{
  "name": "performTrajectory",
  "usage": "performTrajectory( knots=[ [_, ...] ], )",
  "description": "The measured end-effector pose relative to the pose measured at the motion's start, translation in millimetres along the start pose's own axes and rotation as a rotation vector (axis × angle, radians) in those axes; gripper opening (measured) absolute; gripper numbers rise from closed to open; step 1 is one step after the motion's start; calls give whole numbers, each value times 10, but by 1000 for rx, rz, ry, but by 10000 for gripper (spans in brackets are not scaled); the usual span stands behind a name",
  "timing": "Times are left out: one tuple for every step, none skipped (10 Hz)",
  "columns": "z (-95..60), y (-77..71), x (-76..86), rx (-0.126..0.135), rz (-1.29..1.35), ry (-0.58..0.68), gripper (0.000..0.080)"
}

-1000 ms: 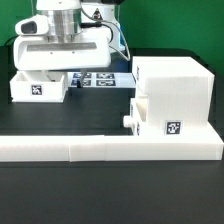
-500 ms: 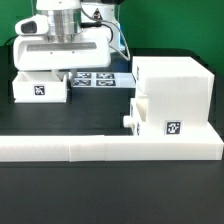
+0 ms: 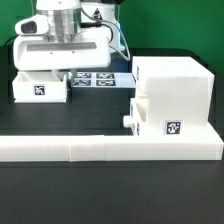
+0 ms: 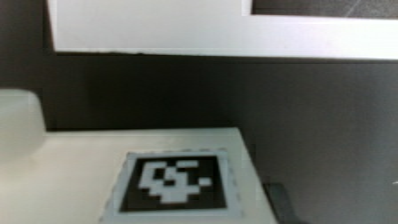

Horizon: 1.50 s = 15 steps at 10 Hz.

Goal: Assemble drawer

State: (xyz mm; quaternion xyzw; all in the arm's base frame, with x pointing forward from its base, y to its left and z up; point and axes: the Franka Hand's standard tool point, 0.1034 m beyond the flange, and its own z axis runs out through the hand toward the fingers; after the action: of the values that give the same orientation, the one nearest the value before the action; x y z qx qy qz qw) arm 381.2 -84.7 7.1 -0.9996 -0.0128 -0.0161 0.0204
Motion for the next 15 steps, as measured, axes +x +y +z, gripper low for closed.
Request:
performTrajectory(
  knots=[
    [-80,-35,54,2,-13,3,42],
    [-183,-103,139,1,-34,15,42],
    [-257,-162,197,5,-51,14,42],
    [-346,-199,272,19,-54,-3,42],
    [-423,-249,399,28,-61,-3,42],
    [-480,-304,541,39,-75,-5,42],
    [-541,-356,710,48,-86,-4,42],
    [-569,-417,878,56,-91,-3,42],
    [-580,-442,976,59,-100,3,42],
    [-566,-435,952,59,-111,0,42],
    [-562,-435,950,60,-131,0,42],
    [-561,-435,950,59,-150,0,42],
    [-560,-434,949,60,-214,2,42],
    [-558,-433,948,59,-267,3,42],
    [-544,-413,945,60,-387,5,42]
  ],
)
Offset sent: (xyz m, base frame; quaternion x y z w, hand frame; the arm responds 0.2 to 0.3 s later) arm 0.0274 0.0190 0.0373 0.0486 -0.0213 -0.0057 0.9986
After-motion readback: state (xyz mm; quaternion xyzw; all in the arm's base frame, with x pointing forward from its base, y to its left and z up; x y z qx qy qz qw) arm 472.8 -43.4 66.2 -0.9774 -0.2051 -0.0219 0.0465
